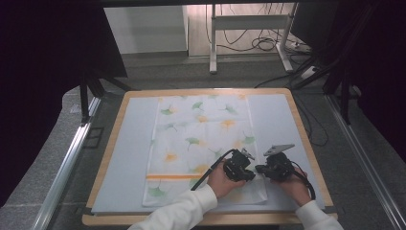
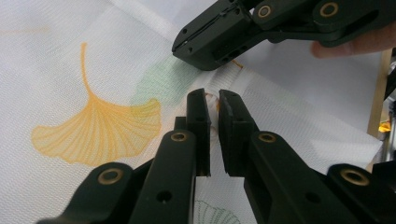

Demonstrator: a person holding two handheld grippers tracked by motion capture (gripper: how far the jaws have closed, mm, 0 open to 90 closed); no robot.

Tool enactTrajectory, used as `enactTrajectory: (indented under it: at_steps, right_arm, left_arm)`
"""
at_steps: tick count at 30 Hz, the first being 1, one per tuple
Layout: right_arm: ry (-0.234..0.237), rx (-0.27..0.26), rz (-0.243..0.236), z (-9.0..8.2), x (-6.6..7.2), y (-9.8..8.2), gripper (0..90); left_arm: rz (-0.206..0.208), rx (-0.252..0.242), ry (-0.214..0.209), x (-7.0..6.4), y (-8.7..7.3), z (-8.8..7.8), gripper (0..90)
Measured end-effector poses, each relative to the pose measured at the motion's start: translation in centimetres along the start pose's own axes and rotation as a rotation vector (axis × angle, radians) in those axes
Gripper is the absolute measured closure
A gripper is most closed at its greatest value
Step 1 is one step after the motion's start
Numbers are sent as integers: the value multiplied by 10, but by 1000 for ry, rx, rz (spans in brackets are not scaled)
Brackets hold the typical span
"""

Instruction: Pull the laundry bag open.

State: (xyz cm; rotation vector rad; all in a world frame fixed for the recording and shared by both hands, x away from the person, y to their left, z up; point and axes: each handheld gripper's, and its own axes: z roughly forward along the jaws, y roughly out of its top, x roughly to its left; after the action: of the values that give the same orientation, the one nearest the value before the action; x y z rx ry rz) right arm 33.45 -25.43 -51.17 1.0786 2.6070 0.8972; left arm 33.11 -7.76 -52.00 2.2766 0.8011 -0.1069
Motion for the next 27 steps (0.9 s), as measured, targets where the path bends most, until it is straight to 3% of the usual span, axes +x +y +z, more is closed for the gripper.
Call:
enactTrajectory:
  at_steps: [5, 27]
  right_arm:
    - [1, -1, 1, 0, 0, 0, 890]
    - [-2, -2, -6, 0, 0, 0, 890]
  left_arm:
    - [-30, -2, -32, 5, -2, -1, 841]
    - [-26, -3, -38, 8, -5, -4, 855]
